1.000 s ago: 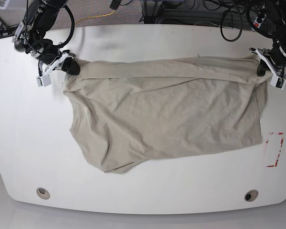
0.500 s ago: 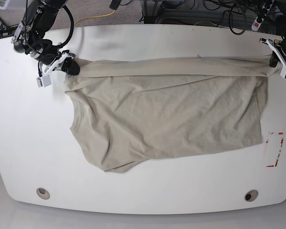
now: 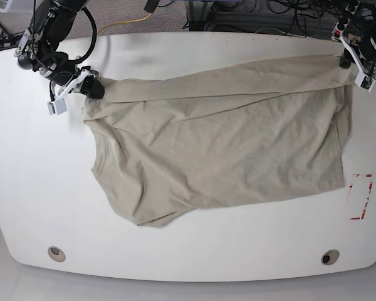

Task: Fold the T-shirt properly
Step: 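Pull the held edge taut with both grippers to smooth the shirt, then open the left gripper and regrasp the shirt edge beside it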

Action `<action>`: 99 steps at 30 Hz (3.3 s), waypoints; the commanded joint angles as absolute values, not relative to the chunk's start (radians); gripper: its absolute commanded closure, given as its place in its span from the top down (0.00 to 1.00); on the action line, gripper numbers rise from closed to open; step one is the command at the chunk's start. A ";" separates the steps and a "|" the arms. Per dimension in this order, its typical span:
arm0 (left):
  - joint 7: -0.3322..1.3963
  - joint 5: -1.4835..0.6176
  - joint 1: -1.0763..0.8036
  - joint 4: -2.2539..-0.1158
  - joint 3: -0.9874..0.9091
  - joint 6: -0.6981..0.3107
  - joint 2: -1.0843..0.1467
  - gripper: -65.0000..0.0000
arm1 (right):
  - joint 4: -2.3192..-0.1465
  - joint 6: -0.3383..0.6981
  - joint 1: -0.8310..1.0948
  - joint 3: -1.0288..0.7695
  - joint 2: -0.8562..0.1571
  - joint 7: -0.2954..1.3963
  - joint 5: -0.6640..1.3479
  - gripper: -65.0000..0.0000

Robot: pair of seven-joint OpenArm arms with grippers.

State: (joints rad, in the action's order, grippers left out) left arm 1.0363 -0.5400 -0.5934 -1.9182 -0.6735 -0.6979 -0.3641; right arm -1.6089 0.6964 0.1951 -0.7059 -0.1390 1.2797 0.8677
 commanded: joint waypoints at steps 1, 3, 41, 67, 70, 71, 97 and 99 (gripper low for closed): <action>1.023 -0.549 -0.598 -1.933 -0.680 -0.698 -0.384 0.22 | -1.626 0.698 0.186 -0.708 -0.154 1.264 0.888 0.00; 1.027 -0.549 -0.598 -1.933 -0.682 -0.698 -0.384 0.22 | -1.626 0.698 0.185 -0.699 -0.151 1.264 0.888 0.00; 1.178 -0.957 -0.458 -1.831 -0.756 -0.698 -0.605 0.50 | -1.626 0.698 0.156 -0.653 -0.148 1.257 0.812 0.00; 1.118 -0.621 -0.239 -1.445 -0.593 -0.698 -0.513 0.51 | -1.626 0.698 0.140 -0.653 -0.148 1.257 0.811 0.00; 1.078 -0.621 -0.239 -1.380 -0.547 -0.698 -0.513 0.51 | -1.626 0.698 0.140 -0.653 -0.148 1.257 0.811 0.00; 1.073 -0.621 -0.239 -1.356 -0.535 -0.698 -0.513 0.51 | -1.626 0.698 0.140 -0.653 -0.148 1.257 0.811 0.00; 1.075 -0.622 -0.245 -1.448 -0.605 -0.698 -0.490 0.05 | -1.626 0.698 0.127 -0.661 -0.154 1.257 0.809 0.00; 1.076 -0.622 -0.265 -1.537 -0.634 -0.698 -0.472 0.05 | -1.626 0.698 0.127 -0.661 -0.156 1.256 0.808 0.00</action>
State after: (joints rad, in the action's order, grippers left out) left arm 1.0977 -0.6048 -0.2661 -1.4494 -0.6086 -0.6971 -0.4580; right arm -1.6085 0.6964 0.1349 -0.6548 -0.1390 1.2762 0.7895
